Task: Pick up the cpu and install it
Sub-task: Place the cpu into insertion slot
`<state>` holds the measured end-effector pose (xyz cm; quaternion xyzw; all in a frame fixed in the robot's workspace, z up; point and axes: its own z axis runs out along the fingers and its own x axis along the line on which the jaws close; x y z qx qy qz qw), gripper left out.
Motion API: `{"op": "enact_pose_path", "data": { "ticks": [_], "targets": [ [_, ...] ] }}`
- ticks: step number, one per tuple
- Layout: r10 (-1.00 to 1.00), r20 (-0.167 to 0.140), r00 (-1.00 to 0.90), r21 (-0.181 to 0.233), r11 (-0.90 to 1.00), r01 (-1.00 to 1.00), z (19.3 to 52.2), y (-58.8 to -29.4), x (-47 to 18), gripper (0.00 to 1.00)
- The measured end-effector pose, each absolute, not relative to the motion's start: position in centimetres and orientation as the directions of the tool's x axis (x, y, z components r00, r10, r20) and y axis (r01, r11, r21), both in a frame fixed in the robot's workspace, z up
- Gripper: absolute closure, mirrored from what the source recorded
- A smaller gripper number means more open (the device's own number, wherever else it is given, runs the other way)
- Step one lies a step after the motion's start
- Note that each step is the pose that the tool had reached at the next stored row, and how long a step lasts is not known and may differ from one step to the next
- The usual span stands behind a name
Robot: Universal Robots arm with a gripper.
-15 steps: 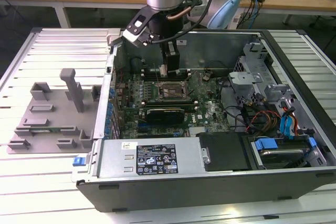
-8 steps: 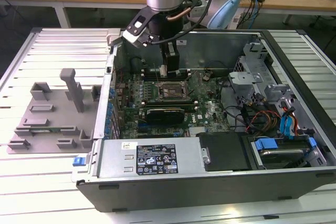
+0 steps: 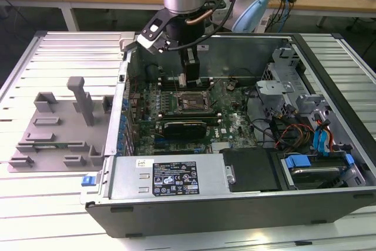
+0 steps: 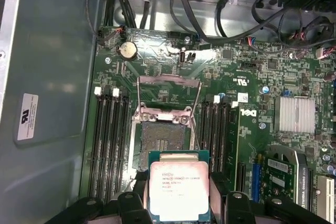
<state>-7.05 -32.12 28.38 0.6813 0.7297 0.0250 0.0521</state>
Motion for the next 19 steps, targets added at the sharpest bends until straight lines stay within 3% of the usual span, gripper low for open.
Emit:
{"op": "enact_pose_path", "data": {
  "ticks": [19],
  "targets": [
    [0.999, -0.033, -0.036, 0.097, 0.039, 0.994, 26.4, -32.1, -6.9, 0.46]
  ]
}}
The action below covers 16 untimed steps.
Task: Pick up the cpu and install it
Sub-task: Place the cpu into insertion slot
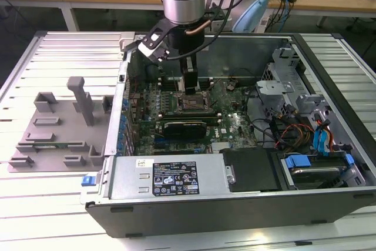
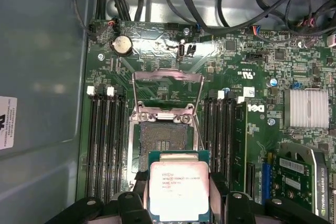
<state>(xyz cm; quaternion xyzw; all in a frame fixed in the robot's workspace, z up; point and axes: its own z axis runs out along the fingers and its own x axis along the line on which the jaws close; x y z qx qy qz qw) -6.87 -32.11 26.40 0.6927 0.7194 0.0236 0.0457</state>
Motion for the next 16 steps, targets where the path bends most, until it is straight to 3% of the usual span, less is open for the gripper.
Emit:
{"op": "enact_pose_path", "data": {
  "ticks": [16],
  "targets": [
    [0.999, -0.032, -0.037, 0.063, 0.039, 0.997, 23.8, -32.1, -5.6, 0.46]
  ]
}}
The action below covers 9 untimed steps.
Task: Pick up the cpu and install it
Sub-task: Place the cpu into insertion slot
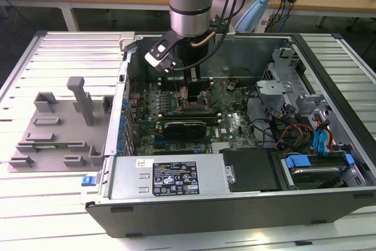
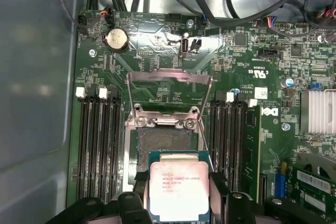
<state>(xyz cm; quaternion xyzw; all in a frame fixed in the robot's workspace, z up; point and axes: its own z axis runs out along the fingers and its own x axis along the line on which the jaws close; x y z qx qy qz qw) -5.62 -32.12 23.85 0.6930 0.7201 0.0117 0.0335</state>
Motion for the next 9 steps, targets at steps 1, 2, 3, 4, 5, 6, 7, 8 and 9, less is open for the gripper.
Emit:
{"op": "enact_pose_path", "data": {
  "ticks": [1, 2, 3, 4, 5, 6, 7, 8, 9],
  "targets": [
    [0.999, -0.032, -0.037, 0.061, 0.039, 0.997, 23.70, -32.12, -5.53, 0.46],
    [0.999, -0.032, -0.037, 0.058, 0.039, 0.998, 23.59, -32.12, -5.46, 0.46],
    [0.999, -0.032, -0.037, 0.056, 0.039, 0.998, 23.50, -32.11, -5.40, 0.46],
    [0.999, -0.032, -0.037, 0.054, 0.039, 0.998, 23.41, -32.11, -5.34, 0.46],
    [0.999, -0.032, -0.037, 0.052, 0.039, 0.998, 23.29, -32.11, -5.27, 0.46],
    [0.999, -0.032, -0.038, 0.050, 0.039, 0.998, 23.20, -32.12, -5.20, 0.46],
    [0.999, -0.031, -0.038, 0.046, 0.039, 0.998, 23.00, -32.11, -5.03, 0.46],
    [0.999, -0.031, -0.038, 0.044, 0.039, 0.998, 22.92, -32.11, -4.95, 0.46],
    [0.999, -0.031, -0.038, 0.043, 0.039, 0.998, 22.86, -32.12, -4.88, 0.46]
  ]
}}
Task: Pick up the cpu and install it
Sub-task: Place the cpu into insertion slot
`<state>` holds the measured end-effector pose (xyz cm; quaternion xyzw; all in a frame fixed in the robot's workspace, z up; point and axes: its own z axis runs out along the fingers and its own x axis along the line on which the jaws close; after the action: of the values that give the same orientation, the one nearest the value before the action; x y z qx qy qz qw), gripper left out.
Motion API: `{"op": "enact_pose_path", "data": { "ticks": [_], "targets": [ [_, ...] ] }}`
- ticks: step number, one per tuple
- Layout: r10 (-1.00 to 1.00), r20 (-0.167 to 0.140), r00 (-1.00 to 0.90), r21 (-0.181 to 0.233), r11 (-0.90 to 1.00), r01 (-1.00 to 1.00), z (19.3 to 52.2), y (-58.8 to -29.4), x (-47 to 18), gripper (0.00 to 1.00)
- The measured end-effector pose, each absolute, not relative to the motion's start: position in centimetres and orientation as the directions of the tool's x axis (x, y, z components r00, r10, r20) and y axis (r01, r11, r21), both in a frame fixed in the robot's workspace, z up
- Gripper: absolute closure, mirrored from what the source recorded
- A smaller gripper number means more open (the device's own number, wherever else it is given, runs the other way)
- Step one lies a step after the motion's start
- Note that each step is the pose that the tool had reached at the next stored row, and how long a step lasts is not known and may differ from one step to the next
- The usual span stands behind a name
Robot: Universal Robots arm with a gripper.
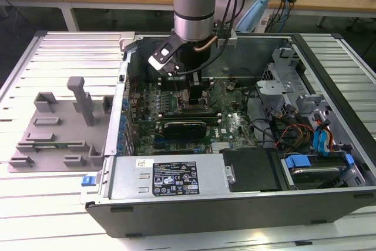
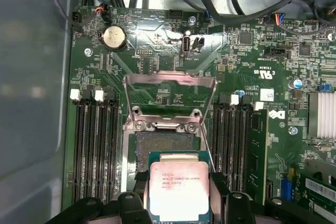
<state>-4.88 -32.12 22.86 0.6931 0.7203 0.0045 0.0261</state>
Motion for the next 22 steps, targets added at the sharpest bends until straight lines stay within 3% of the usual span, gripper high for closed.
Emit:
{"op": "enact_pose_path", "data": {
  "ticks": [22],
  "targets": [
    [1.000, -0.015, -0.004, 0.036, 0.004, 0.999, 20.2, -31.6, -4.3, 0.46]
  ]
}}
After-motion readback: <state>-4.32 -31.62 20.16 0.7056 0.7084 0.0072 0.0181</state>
